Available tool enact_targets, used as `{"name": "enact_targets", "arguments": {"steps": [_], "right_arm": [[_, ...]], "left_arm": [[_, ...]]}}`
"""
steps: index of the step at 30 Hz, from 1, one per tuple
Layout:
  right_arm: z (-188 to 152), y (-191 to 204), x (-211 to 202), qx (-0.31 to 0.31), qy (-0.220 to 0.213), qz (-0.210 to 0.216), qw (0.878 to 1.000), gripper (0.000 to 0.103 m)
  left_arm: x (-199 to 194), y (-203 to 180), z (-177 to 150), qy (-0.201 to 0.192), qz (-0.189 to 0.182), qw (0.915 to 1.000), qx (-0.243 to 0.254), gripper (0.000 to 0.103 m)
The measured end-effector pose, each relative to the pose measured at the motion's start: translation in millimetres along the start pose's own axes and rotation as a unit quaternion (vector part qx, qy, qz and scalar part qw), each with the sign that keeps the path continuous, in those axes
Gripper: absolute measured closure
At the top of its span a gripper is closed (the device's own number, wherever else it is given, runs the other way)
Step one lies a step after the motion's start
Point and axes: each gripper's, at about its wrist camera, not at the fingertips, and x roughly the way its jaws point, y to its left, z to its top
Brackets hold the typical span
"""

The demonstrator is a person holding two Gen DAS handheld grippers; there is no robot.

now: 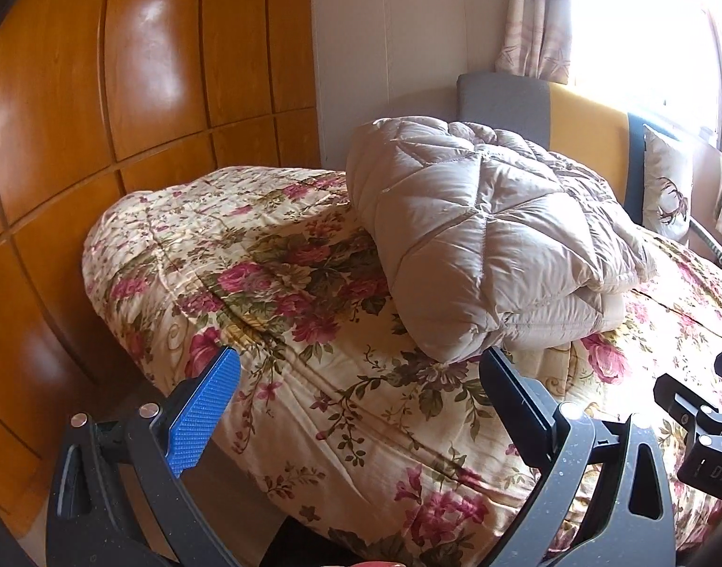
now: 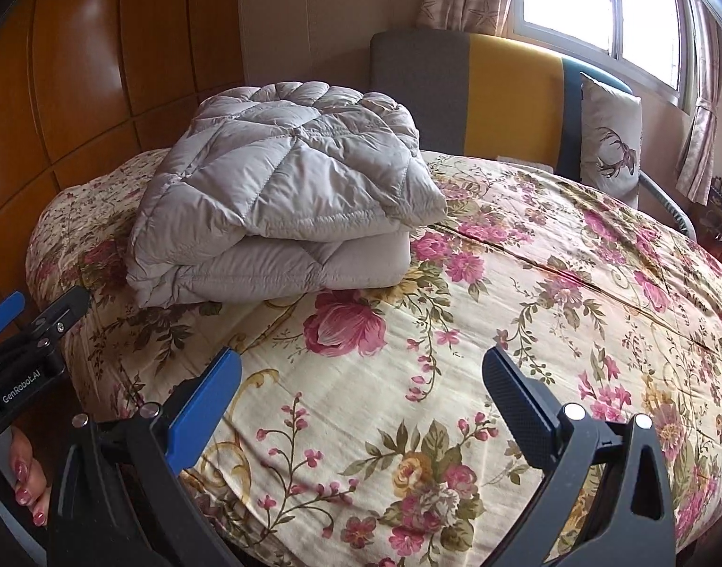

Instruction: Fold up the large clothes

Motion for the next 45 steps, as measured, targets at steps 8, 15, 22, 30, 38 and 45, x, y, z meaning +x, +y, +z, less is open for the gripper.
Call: {"name": "enact_targets", "arguments": {"steps": [8, 15, 22, 30, 38, 45], "right_arm": [[-1.3, 0.5, 0.2, -0.002, 0.001, 0.004, 1.0, 0.002], [-1.1, -1.4, 2.0, 0.002, 0.004, 0.005, 1.0, 0.002], [-0.7, -0.7, 2.5, -0.001, 0.004, 0.007, 1.0, 0.002], [-1.1, 0.4, 3.6, -0.001, 0.006, 0.008, 1.0, 0.002], [-1.3, 1.1, 3.9, 0.0, 0.006, 0.01, 1.0, 0.002], [-1.9, 2.6, 4.7, -0.003, 0.008, 0.011, 1.0, 0.002]], "left_arm": [[3.6, 1.0, -0.5, 0.007, -0.002, 1.0, -0.003, 0.003], [5.7, 0.3, -1.1, 0.011, -0.004, 0.9999, -0.003, 0.003], [4.4, -0.7, -1.0, 0.009, -0.006, 0.9999, -0.004, 0.003], [4.4, -1.1, -1.1, 0.009, -0.006, 0.9999, -0.004, 0.003], [4.1, -1.2, -1.2, 0.008, -0.006, 0.9999, -0.004, 0.003], [4.6, -1.5, -1.6, 0.011, -0.01, 0.9999, -0.004, 0.003]]}}
